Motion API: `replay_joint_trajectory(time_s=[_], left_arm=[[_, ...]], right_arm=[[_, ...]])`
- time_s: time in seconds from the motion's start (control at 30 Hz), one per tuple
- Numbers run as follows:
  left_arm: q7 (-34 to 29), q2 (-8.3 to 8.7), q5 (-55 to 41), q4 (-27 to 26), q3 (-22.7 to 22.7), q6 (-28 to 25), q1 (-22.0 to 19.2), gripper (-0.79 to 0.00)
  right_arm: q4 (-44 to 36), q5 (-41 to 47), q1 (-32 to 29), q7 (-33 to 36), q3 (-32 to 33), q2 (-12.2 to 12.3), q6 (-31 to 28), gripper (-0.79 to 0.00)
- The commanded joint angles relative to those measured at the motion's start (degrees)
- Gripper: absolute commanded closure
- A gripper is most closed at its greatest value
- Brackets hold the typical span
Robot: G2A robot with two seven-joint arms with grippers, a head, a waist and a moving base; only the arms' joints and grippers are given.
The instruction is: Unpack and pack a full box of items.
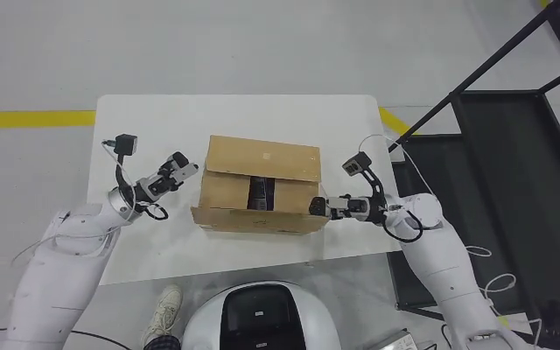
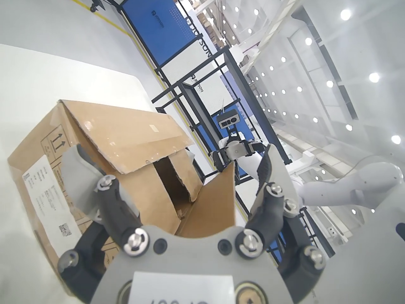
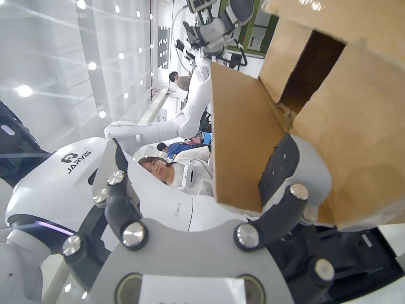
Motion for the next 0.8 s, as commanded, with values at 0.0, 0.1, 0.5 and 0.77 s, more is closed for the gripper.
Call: replay_joint_trajectory(time_s=[0.0, 0.1, 0.5, 0.77], left_arm=[[-0.05, 0.01, 0.6, -0.22, -0.18, -0.54, -0.02, -0.785], [0.38, 0.02, 0.75, -0.56, -0.63, -0.92, 0.17, -0.785], [0.52, -0.07, 2.45, -0.78, -1.0, -1.4, 0.58, -0.785], [0.59, -0.08, 2.61, -1.27, -1.48, -1.19, 1.01, -0.785]], right_arm=[[-2.38, -0.87, -2.03, 0.33, -0.18, 0.23, 0.33, -0.785], [-6.63, -2.41, -5.13, 1.37, -0.78, 0.67, 1.37, -0.785], [-12.91, -16.93, -11.97, -1.62, -4.49, 1.86, -1.52, -0.785], [-12.41, -26.2, -11.91, -9.95, -8.55, 1.66, -3.01, -0.785]])
